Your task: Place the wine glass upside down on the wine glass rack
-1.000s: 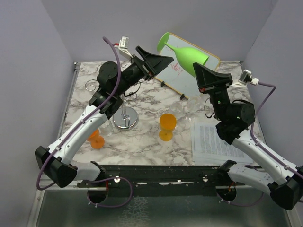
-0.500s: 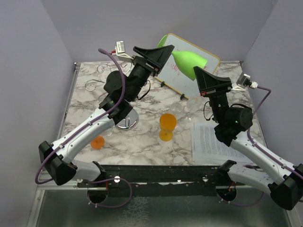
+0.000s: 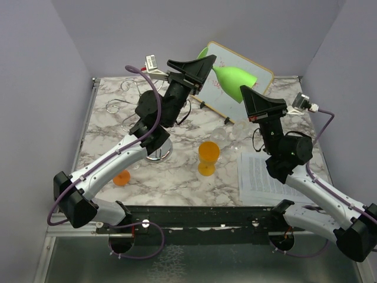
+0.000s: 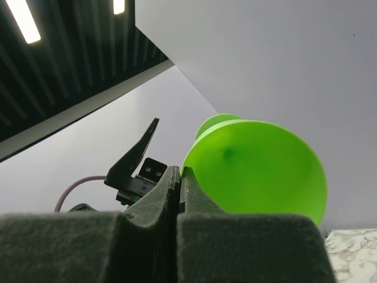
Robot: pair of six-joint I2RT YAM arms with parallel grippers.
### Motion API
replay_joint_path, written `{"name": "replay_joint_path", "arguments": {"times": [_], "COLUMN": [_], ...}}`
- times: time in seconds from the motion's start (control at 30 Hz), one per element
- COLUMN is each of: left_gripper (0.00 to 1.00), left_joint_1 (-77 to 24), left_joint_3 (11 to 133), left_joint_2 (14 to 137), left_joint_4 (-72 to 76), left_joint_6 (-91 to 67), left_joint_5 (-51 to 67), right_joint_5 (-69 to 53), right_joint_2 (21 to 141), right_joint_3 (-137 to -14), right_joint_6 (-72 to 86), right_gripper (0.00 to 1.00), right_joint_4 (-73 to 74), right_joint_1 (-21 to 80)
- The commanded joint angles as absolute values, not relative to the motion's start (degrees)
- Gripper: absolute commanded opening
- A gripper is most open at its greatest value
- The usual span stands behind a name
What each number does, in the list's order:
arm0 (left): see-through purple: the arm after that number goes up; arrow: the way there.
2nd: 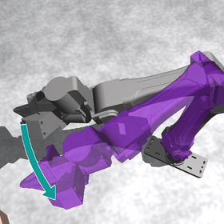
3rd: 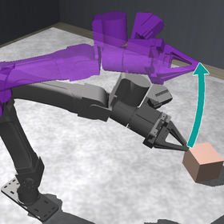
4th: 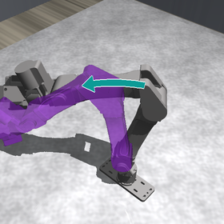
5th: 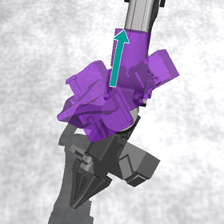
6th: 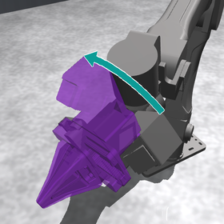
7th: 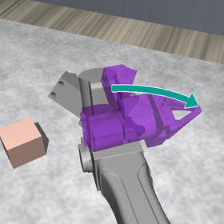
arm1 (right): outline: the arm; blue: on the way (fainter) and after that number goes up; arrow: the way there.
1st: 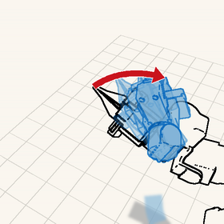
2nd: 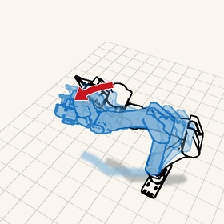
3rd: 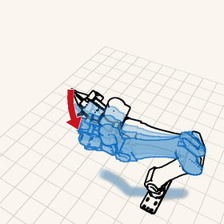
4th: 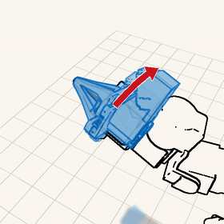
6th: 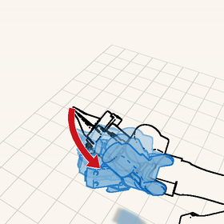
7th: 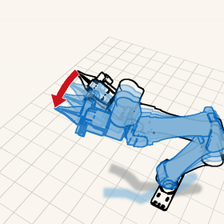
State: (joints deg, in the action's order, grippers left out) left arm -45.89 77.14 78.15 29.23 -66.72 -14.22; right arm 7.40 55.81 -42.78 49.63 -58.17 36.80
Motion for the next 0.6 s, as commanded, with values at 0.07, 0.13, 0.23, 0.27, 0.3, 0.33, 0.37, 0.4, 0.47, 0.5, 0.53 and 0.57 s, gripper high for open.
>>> {"name": "replay_joint_path", "arguments": {"times": [0.07,0.13,0.23,0.27,0.3,0.33,0.37,0.4,0.47,0.5,0.53,0.57], "left_gripper": [0.76,0.75,0.74,0.74,0.74,0.74,0.74,0.74,0.73,0.72,0.71,0.69], "left_joint_1": [-46.2,-46.2,-46.4,-46.4,-46.4,-46.4,-46.4,-46.3,-46.4,-46.4,-46.3,-46.4], "left_joint_3": [74.6,73.9,73.4,73.7,74.4,75.3,76.1,77.0,78.8,79.6,80.1,80.6], "left_joint_2": [77.1,76.7,76.8,77.2,77.7,78.5,79.2,79.8,81.2,81.6,82.1,82.4], "left_joint_4": [29.4,29.4,29.4,29.4,29.4,29.4,29.5,29.5,29.5,29.5,29.6,29.7], "left_joint_6": [-67.5,-67.6,-68.4,-68.4,-67.9,-67.6,-67.2,-66.9,-65.9,-65.6,-65.6,-65.6], "left_joint_5": [-16.8,-17.0,-18.4,-18.4,-18.3,-17.8,-17.3,-16.9,-15.9,-15.4,-15.1,-14.7], "right_joint_5": [8.9,10.3,13.9,14.1,13.7,13.2,12.7,12.1,11.6,11.5,11.5,11.4], "right_joint_2": [54.1,54.0,53.6,53.5,53.5,53.5,53.4,53.3,53.2,53.2,53.0,53.0], "right_joint_3": [-43.5,-43.8,-42.5,-42.2,-42.2,-42.3,-42.4,-42.4,-42.0,-42.0,-41.9,-41.9], "right_joint_6": [47.6,47.4,49.9,50.2,50.3,50.3,50.4,50.6,51.1,51.3,51.3,51.3], "right_gripper": [0.01,0.01,0.01,0.01,0.01,0.01,0.01,0.01,0.01,0.01,0.01,0.01], "right_joint_4": [-61.5,-61.0,-61.7,-62.3,-62.3,-61.6,-60.9,-60.5,-60.3,-59.8,-59.2,-58.9], "right_joint_1": [37.2,37.2,37.2,37.2,37.2,37.2,37.2,37.2,37.2,37.2,37.2,37.2]}}
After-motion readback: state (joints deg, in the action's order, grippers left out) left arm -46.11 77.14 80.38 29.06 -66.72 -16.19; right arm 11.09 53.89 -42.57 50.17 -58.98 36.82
